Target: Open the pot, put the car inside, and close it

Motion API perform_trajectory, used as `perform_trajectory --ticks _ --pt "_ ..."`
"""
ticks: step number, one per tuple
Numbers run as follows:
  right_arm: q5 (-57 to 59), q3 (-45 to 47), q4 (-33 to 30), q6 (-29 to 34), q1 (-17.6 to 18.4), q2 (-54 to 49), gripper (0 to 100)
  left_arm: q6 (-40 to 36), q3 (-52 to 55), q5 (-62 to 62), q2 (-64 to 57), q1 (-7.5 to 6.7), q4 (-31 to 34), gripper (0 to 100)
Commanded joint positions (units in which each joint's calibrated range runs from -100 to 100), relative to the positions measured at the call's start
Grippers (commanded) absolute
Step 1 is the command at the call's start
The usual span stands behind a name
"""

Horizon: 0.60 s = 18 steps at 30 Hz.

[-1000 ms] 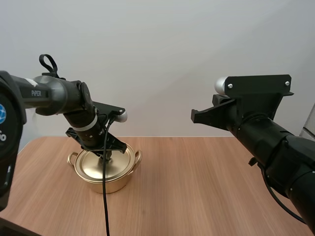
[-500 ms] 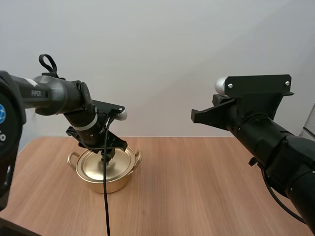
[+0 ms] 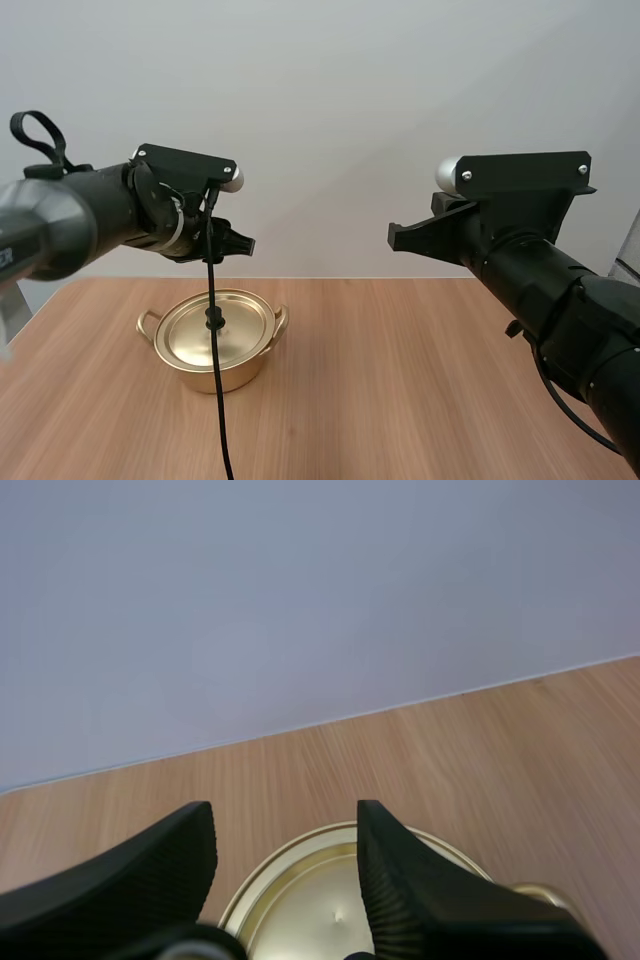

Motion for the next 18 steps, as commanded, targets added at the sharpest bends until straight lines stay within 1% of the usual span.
perform_trajectory --ticks 1,5,7,12,13,16,18 --pt "-0.02 0.0 -0.07 -0.04 -0.03 -0.05 0 -0.04 8.99 -28.49 -7.45 0.02 -0.36 72" --pt "-0.02 0.0 -0.08 -0.04 -0.03 -0.05 0 -0.04 20.6 -48.49 -16.05 0.02 -0.51 72" --pt "-0.02 0.0 -0.08 -0.04 -0.03 -0.05 0 -0.04 24.43 -54.38 -20.49 0.02 -0.51 72" --pt "-1.31 0.0 -0.08 -0.04 -0.03 -0.05 0 -0.04 27.64 -56.41 -30.62 0.02 -1.42 72" --pt "-1.48 0.0 -0.08 -0.04 -0.03 -0.05 0 -0.04 27.73 -56.24 -32.66 0.02 -2.94 72" --pt "-1.86 0.0 -0.18 -0.04 -0.03 -0.05 0 -0.04 27.73 -55.26 -38.33 0.17 -11.8 72" --pt "-2.12 0.0 -0.18 -0.04 -0.03 -0.05 0 0.57 27.73 -54.16 -41.86 0.66 -12.42 72"
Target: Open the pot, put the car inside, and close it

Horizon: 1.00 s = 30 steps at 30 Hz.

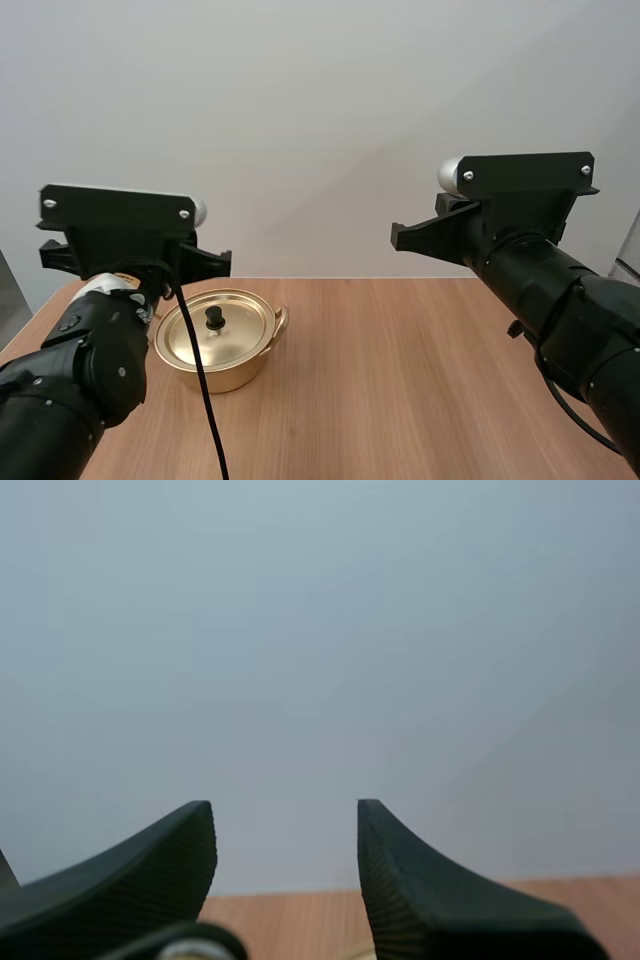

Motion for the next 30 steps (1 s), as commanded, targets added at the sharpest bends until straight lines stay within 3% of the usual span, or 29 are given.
perform_trajectory --ticks 1,7,16,20,25,30 --pt "-0.04 0.0 -0.03 -0.04 -0.03 -0.05 0 1.42 0.15 -4.41 -9.11 0.42 -4.48 72" --pt "-0.04 0.0 -0.03 -0.04 -0.03 -0.05 0 9.46 4.31 4.88 -18.25 0.68 -4.48 72" --pt "-0.04 0.0 -0.03 -0.04 -0.03 -0.05 0 8.54 8.46 27.17 -25.46 0.68 -4.54 72" --pt "-0.2 0.0 -0.4 -0.04 -0.03 -0.05 0 1.92 8.46 26.41 -26.59 0.68 -4.54 72" --pt "-0.52 0.0 -0.4 -0.04 -0.03 -0.05 0 -0.89 10.76 25.84 -27.58 0.54 -4.63 70" --pt "-0.52 0.0 -1.04 -0.04 -0.22 -0.05 0 -1.49 17.49 9.82 -31.47 -0.21 -5.21 64"
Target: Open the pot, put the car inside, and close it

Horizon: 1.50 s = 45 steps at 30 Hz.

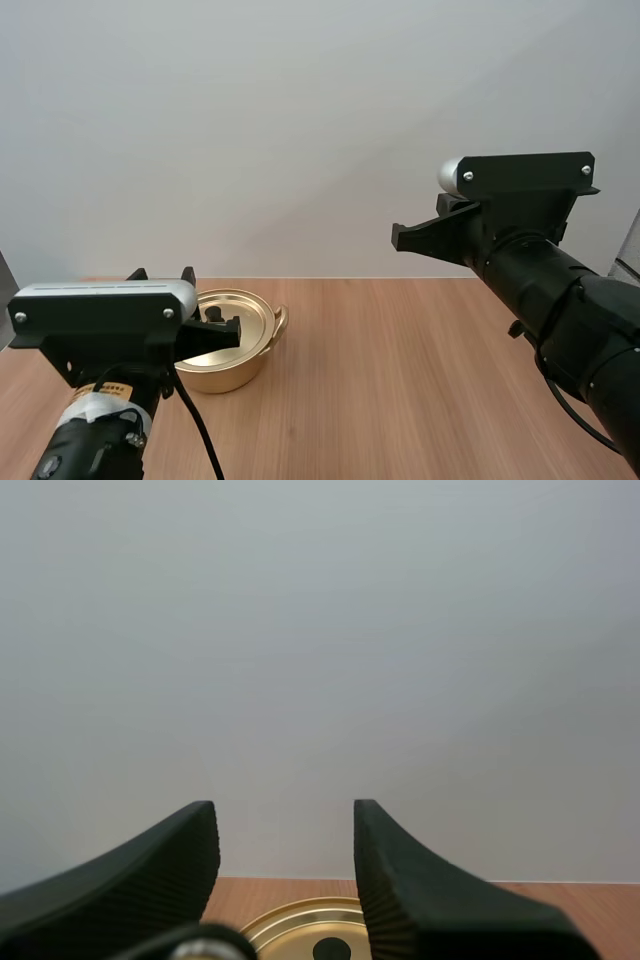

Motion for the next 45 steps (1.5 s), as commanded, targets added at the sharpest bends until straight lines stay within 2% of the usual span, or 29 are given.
perform_trajectory --ticks 1,2,8,15,24,35,38,42,45 --pt "-0.1 0.0 -1.38 -0.04 -0.37 -0.05 0 -0.2 1.76 -1.17 -0.82 -0.05 -0.67 61" --pt "-0.1 0.0 -2.22 -0.04 -0.68 -0.05 0 -0.3 1.76 3.39 -0.82 -0.05 -0.92 61" --pt "-0.62 0.0 -3.93 -0.04 -1.04 -0.05 0 -1.76 1.76 12.54 -0.82 -0.05 -2.37 61" --pt "-0.62 0.0 -3.93 -0.04 -1.04 -0.05 0 -1.76 1.76 14.08 -0.82 0.18 0.72 61" --pt "-0.62 0.0 -3.93 -0.04 -1.04 -0.05 0 -1.76 1.76 8.97 -0.82 0.18 0.83 61" --pt "-0.62 0.0 -3.93 -0.04 -1.04 -0.05 0 -1.76 1.76 9.01 -0.82 0.18 1.0 61" --pt "-0.62 0.0 -3.93 -0.04 -1.04 -0.05 0 -1.76 1.76 9.43 -0.82 0.18 5.42 61" --pt "-0.62 0.0 -3.93 -0.04 -1.04 -0.05 0 -1.76 1.76 9.02 -0.82 0.18 18.94 61" --pt "-0.62 0.0 -3.93 -0.04 -1.04 -0.05 0 -1.76 1.76 8.88 -0.82 0.18 21.07 61"
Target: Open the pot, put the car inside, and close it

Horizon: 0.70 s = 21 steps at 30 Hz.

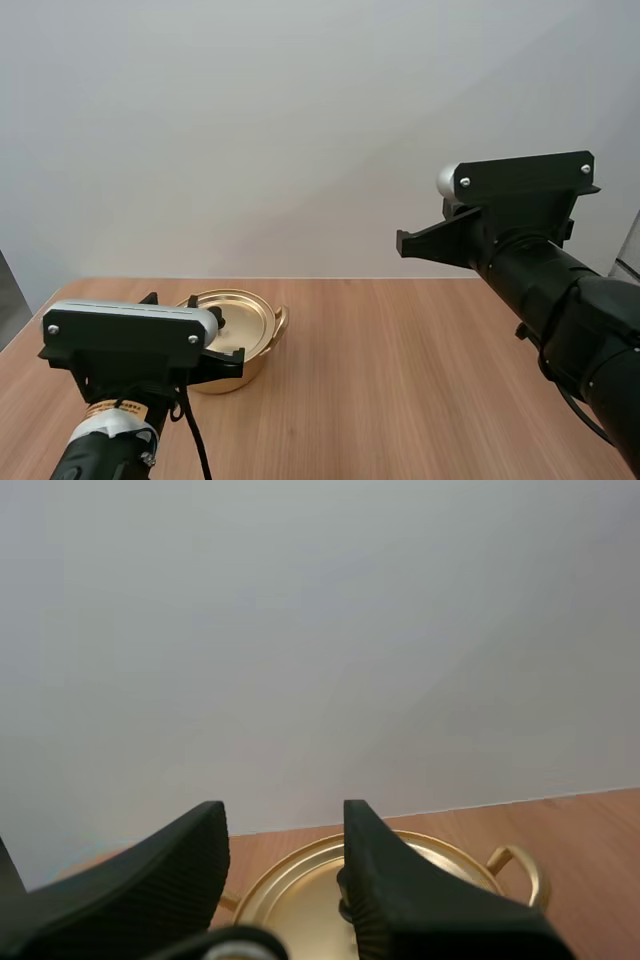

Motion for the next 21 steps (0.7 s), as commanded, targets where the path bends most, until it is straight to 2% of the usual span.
perform_trajectory --ticks 1,10,15,18,21 --pt "-0.06 0.0 0.01 -0.04 -0.03 -0.05 0 -0.01 0.0 -0.07 0.0 0.05 7.72 61" --pt "-0.7 0.0 0.63 -0.04 -0.03 -0.05 0 -0.01 0.0 -0.07 0.0 0.05 7.72 61" --pt "-7.0 0.0 1.45 -0.04 -0.03 -0.05 0 -0.01 0.0 -0.07 0.0 0.05 7.72 61" --pt "-7.15 0.0 -0.56 -0.04 -0.03 -0.05 0 -0.01 0.0 -0.07 0.0 0.05 7.72 61" --pt "-13.08 3.14 -0.88 -0.04 -0.03 -0.05 0 -0.01 0.0 -0.07 0.0 0.05 7.72 61"
